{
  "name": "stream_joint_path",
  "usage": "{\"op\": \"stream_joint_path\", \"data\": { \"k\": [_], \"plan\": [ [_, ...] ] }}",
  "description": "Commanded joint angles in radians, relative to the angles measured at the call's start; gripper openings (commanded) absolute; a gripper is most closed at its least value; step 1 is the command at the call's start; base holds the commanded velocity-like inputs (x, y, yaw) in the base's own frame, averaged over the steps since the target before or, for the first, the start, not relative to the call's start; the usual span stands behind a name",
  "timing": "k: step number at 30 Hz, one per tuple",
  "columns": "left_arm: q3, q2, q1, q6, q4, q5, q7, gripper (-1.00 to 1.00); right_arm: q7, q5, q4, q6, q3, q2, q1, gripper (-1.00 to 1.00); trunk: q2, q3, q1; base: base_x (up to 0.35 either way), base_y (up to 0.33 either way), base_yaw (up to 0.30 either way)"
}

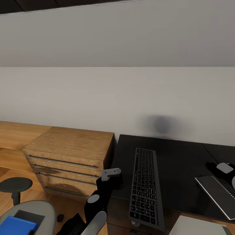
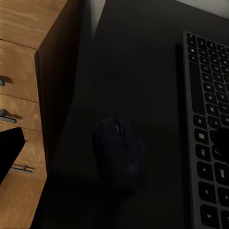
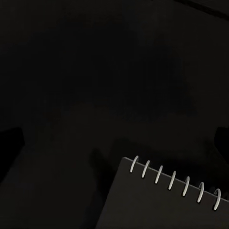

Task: In the bedroom, organize the workspace by keeping the computer under the desk, ensuring the monitor is on the desk, placing the keyboard on the desk next to the monitor, placing the mouse on the desk next to the keyboard, moving the folder from the swivel chair onto the desk next to the mouse, stacking the notebook on top of the folder with the pen on top of the notebook, and positioning the swivel chair next to the desk.

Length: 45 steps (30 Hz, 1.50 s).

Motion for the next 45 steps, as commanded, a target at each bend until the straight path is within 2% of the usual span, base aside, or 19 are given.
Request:
{"op": "stream_joint_path", "data": {
  "k": [1,20,28,45],
  "plan": [
    [0.0,0.0,-0.001,0.004,-0.001,0.005,0.007,1.0,-0.003,0.004,0.001,0.002,-0.007,0.0,-0.001,1.0,-0.001,-0.001,0.0,0.0,0.0,0.0],
    [0.007,0.004,-0.001,0.004,0.0,0.005,0.007,1.0,-0.003,-0.003,0.003,-0.004,-0.007,0.003,-0.001,1.0,-0.001,-0.001,0.0,0.0,0.0,0.0],
    [0.001,0.003,-0.001,0.004,0.0,0.005,0.009,1.0,-0.003,-0.015,0.003,-0.002,-0.007,0.004,-0.001,1.0,-0.001,-0.001,0.0,0.0,0.0,-0.164],
    [0.0,0.002,-0.001,0.004,0.0,0.005,0.009,1.0,-0.006,-0.018,0.003,0.01,-0.007,0.021,-0.001,1.0,-0.001,-0.001,0.0,0.0,0.0,-0.025]
  ]
}}
